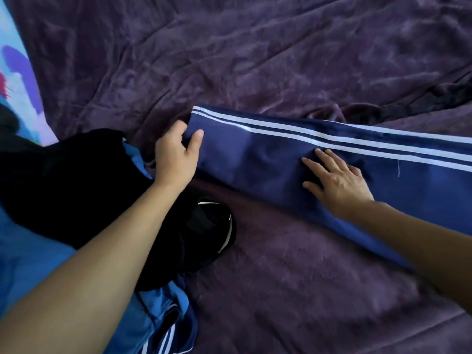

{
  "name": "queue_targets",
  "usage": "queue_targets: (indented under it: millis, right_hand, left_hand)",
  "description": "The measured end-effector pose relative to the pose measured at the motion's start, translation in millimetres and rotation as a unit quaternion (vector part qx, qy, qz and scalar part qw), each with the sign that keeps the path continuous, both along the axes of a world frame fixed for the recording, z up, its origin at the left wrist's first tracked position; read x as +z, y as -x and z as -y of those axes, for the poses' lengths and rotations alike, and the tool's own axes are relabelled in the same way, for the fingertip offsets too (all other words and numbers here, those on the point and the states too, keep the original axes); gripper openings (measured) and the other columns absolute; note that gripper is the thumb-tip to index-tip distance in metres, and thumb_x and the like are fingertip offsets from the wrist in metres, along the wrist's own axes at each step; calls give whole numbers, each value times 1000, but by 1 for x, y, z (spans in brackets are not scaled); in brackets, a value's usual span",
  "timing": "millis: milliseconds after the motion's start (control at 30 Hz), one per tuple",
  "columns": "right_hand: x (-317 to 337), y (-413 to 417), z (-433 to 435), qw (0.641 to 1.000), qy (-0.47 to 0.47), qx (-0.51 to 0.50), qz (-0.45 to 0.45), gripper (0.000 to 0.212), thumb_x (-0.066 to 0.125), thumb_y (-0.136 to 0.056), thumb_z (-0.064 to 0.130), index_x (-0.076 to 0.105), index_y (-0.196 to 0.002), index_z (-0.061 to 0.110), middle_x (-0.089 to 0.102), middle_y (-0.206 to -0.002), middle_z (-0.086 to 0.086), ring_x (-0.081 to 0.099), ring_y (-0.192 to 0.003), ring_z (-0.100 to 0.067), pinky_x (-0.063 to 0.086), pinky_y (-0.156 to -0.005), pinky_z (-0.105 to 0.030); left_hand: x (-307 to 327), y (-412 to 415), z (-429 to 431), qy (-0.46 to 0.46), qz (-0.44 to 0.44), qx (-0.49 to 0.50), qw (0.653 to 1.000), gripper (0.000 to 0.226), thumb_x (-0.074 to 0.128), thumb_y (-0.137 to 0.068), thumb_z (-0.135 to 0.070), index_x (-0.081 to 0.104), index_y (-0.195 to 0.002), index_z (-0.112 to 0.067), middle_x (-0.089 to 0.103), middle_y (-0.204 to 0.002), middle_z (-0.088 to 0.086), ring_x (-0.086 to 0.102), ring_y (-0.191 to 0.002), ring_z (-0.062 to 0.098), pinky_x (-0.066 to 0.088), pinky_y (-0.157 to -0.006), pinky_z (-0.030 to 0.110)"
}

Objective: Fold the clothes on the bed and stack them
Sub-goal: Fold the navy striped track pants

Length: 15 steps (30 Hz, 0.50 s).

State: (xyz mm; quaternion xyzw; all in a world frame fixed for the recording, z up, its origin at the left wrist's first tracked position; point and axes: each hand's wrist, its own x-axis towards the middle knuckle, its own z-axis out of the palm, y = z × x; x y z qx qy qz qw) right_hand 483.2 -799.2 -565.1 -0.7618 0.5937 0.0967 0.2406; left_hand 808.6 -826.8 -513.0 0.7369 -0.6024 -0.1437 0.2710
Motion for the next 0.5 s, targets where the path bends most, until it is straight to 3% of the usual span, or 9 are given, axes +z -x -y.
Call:
queue_targets:
  millis: [100, 200, 267, 367, 433, 500]
  right_hand:
    - [5, -1, 6, 1000, -15, 4, -13, 59, 42, -96, 51, 22, -150, 37, 13, -161, 3, 7, -148, -18, 24, -110, -49]
    - [4, -3, 3, 1000, -14, 1, -14, 59, 42, -96, 50, 22, -150, 36, 12, -161, 3, 6, -148, -19, 24, -111, -50]
    - [3, -5, 1, 1000, -13, -4, -14, 60, 42, -96, 49, 21, -150, 35, 12, -161, 2, 5, -148, -19, 24, -111, -51]
    - [2, -8, 1, 1000, -13, -2, -23, 60, 41, -97, 49, 18, -151, 34, 9, -161, 1, 4, -148, -20, 23, -111, -51]
    - [0, -10, 1, 999, -9, 2, -32, 61, 35, -97, 51, 13, -152, 35, 5, -162, 0, 1, -148, -20, 22, -111, -51]
    - [0, -11, -2, 999, 6, 0, -38, 63, 27, -96, 57, 8, -152, 36, 1, -162, -1, -2, -149, -20, 19, -112, -52]
  left_hand:
    - [8, -7, 8, -28, 95, 64, 993, 31, 52, -94, -38, 52, -91, -7, 63, -84, 24, 56, -82, 45, 38, -65, 43]
    - [-4, -16, 7, -213, 158, 127, 956, 33, 55, -92, -42, 57, -105, -12, 63, -110, 21, 56, -106, 42, 42, -77, 42]
    - [-12, -17, 4, -301, 108, 182, 930, 54, 52, -90, -54, 54, -121, -10, 57, -125, 21, 52, -117, 41, 43, -92, 43]
    - [-23, -15, 9, -332, -12, 215, 918, 79, 55, -82, -65, 47, -133, -6, 51, -136, 18, 49, -123, 37, 40, -99, 39]
    - [-32, -13, 14, -305, -114, 218, 920, 81, 68, -76, -59, 47, -135, -6, 53, -134, 13, 53, -121, 30, 42, -98, 34]
    - [-41, -12, 19, -269, -197, 215, 918, 67, 79, -71, -44, 59, -121, -5, 64, -119, 12, 62, -107, 25, 50, -93, 35]
